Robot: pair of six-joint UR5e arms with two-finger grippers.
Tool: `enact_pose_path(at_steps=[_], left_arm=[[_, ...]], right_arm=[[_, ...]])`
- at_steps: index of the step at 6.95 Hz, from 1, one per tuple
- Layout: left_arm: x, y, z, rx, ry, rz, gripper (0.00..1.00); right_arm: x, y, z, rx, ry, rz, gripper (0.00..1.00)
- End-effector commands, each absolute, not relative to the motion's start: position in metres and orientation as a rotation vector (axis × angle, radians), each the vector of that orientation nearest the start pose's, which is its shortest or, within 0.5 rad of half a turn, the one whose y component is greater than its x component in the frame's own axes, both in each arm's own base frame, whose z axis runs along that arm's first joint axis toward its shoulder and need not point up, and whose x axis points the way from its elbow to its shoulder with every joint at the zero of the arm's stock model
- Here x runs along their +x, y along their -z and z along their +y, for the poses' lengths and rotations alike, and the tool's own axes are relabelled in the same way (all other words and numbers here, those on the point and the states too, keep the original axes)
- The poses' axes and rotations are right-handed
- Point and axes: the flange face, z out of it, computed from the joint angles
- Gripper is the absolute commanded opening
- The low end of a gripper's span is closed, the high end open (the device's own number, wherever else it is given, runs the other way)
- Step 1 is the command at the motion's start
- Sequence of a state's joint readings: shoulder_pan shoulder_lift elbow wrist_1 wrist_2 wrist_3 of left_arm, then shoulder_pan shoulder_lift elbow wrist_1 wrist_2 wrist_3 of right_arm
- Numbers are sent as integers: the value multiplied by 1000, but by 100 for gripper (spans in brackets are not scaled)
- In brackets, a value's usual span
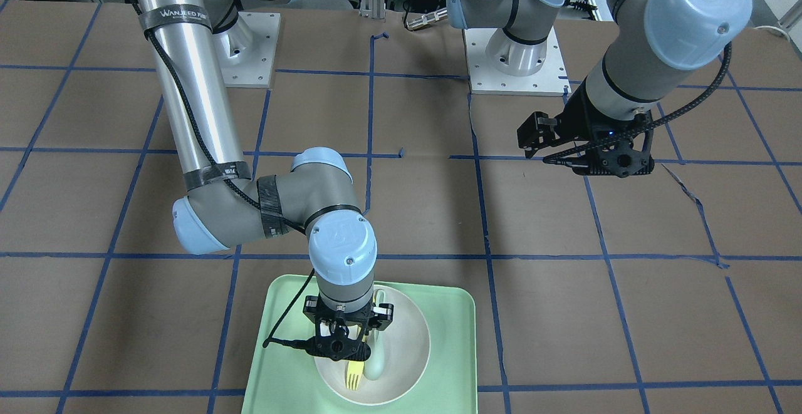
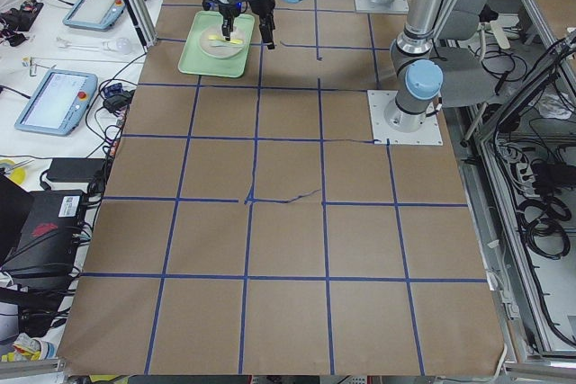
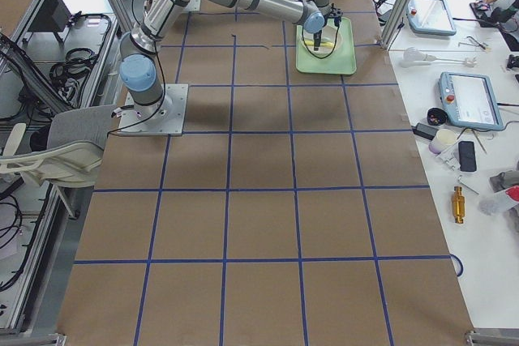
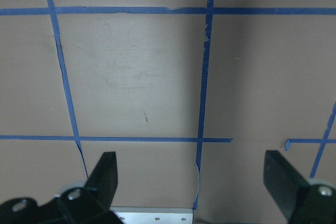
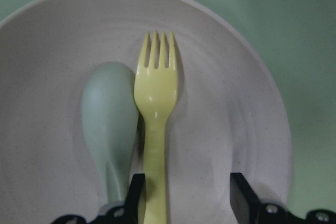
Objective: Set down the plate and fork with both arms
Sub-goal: 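Lower the right gripper onto the yellow fork and close on it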
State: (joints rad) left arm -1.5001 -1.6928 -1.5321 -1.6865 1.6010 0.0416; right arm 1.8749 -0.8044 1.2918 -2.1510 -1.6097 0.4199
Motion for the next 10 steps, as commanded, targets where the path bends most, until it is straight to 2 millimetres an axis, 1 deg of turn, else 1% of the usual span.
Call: enact_pose_path(at_steps=[1, 3, 4, 5, 6, 7, 8, 10], left_arm=[[-89, -433, -529, -40, -313, 3103, 100], [-91, -436, -529, -38, -304, 3109, 100], [-96, -442, -527, -39, -265, 3110, 100], [-97, -443, -530, -28, -223, 3109, 100], [-97, -444, -527, -27, -217, 3103, 100], [-97, -442, -525, -31, -222, 3102, 100], [-97, -443, -526, -112, -202, 3098, 100], [-98, -444, -527, -118, -173, 3099, 100]], right_arm=[[349, -196, -677, 183, 163, 3134, 63], [352, -195, -675, 176, 163, 3134, 63], [353, -191, -675, 176, 157, 3136, 63], [354, -188, -675, 169, 150, 3138, 63], [355, -189, -675, 171, 154, 3136, 63], [354, -188, -675, 171, 150, 3138, 60], [353, -188, -675, 173, 147, 3137, 51], [355, -189, -675, 171, 156, 3134, 36]])
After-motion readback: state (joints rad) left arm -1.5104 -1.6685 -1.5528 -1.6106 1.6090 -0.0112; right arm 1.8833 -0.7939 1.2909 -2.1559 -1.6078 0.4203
